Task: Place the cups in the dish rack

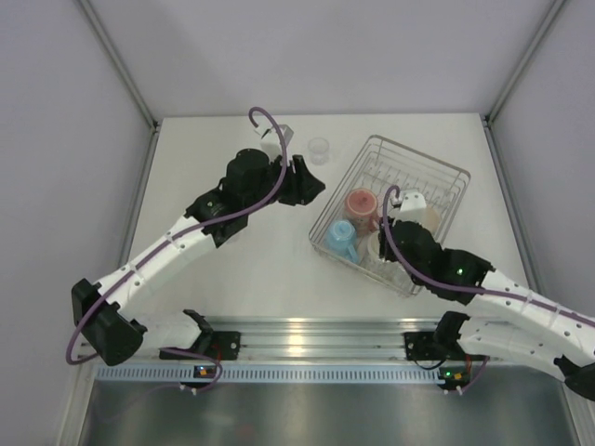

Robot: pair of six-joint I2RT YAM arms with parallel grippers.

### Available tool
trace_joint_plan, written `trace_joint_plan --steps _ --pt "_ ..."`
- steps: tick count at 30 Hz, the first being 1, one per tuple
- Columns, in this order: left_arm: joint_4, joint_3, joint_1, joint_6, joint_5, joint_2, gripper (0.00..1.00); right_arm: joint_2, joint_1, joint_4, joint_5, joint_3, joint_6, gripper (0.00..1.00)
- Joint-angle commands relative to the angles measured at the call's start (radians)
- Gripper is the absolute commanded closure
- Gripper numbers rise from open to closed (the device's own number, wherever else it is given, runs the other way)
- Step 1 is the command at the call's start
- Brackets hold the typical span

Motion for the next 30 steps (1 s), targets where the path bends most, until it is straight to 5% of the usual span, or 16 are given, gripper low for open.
trace_joint_plan --steps 1,4,10,17,21,30 --pt "0.016 0.014 0.006 0.012 -0.017 -0.033 0.48 -0.016 -0.02 -0.032 -0.025 0.109 -0.025 0.6" --pt "0.001 0.02 0.006 0.019 -0.025 -0.033 0.44 -0.015 -0.055 -0.041 -0.02 0.132 -0.039 0.6" --pt "-0.024 0.016 0.006 0.036 -0.058 -0.04 0.31 -0.015 -0.334 -0.01 -0.179 0.175 -0.132 0.61" --pt "-0.032 0.019 0.007 0.038 -0.055 -0.042 0.29 0.031 -0.614 -0.018 -0.244 0.223 -0.143 0.61" --pt "-0.044 0.022 0.007 0.05 -0.06 -0.036 0.29 0.044 -0.672 0.043 -0.413 0.174 -0.116 0.57" --pt "-0.05 0.02 0.01 0.056 -0.066 -0.039 0.29 0.074 -0.714 0.062 -0.386 0.129 -0.143 0.5"
